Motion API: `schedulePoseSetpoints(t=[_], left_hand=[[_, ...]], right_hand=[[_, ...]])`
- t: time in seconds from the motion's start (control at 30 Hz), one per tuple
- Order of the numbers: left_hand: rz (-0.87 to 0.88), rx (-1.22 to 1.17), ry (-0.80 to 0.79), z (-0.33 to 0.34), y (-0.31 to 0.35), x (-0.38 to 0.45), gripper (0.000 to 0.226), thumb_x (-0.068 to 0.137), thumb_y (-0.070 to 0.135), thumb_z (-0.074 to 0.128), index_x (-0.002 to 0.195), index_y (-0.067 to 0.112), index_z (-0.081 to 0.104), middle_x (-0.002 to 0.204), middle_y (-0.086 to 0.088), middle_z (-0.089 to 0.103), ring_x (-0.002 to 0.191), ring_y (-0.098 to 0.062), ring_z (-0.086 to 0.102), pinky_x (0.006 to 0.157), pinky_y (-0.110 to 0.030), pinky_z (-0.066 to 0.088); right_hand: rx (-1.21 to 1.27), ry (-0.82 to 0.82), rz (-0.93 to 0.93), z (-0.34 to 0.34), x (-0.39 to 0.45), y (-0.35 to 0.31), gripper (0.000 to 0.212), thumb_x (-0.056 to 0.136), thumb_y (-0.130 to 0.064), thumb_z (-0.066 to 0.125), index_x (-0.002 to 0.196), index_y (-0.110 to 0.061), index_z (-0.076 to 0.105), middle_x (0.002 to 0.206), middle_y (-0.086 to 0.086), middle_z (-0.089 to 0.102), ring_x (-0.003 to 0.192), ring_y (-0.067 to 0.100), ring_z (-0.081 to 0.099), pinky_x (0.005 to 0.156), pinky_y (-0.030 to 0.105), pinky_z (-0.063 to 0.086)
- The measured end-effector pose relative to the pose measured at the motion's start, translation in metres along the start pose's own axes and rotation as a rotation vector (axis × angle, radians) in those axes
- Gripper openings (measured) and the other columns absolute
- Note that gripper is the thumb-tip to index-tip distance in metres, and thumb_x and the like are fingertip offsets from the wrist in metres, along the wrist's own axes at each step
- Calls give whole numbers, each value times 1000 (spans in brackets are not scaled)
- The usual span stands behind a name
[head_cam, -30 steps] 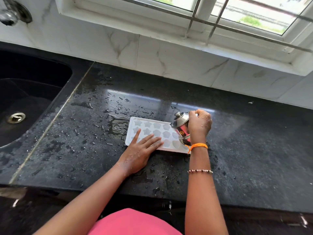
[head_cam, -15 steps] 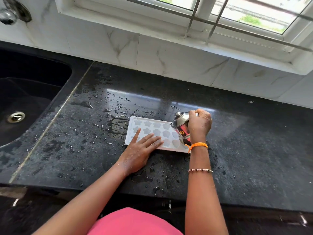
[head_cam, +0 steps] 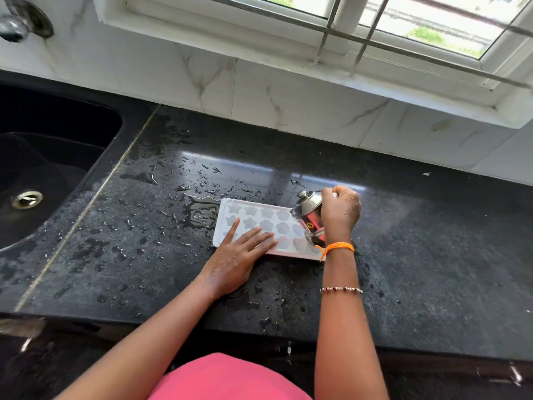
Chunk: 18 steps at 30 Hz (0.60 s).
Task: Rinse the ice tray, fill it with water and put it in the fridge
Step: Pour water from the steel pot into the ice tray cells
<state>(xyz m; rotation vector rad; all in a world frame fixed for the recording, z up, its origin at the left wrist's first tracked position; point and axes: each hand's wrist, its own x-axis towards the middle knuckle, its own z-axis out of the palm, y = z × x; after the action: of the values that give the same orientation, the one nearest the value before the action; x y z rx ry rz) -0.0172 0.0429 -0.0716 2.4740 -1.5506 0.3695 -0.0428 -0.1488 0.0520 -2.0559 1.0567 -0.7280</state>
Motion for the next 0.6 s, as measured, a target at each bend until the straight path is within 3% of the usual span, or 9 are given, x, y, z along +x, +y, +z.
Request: schedulePoseSetpoints(t=[0.2,0.37,0.47,0.6], left_hand=[[-4,-10,11,0,0,0,57,78,14,36,134,19,48,135,1,55,126,-21,51,109,-53,16],[-7,-23,-4,0,0,0,54,81,17,38,134,19,48,135,1,55,126,-21,51,110,-52,15],[-8,-28,-2,1,1,0,48,89,28,39,136,20,44,137,1,53,127,-21,49,112,-51,12],[58,-72,-25,-2,16,7,60,91,48,39,143,19,39,144,1,45,135,-19,39,113,-51,8]], right_hand=[[22,14,8,-1,1,1,38,83,-7,50,48,-16,36,55,3,41,60,19,42,58,28,34],[146,11,85,-4,3,6,39,76,-6,52,47,-18,29,50,-2,27,53,15,28,55,31,25],[262,6,144,-9,2,8,41,76,-3,51,46,-19,27,50,-2,25,51,14,25,52,30,21],[307,29,168,-13,4,11,42,77,-3,50,46,-19,28,49,-1,26,50,14,27,53,30,25]])
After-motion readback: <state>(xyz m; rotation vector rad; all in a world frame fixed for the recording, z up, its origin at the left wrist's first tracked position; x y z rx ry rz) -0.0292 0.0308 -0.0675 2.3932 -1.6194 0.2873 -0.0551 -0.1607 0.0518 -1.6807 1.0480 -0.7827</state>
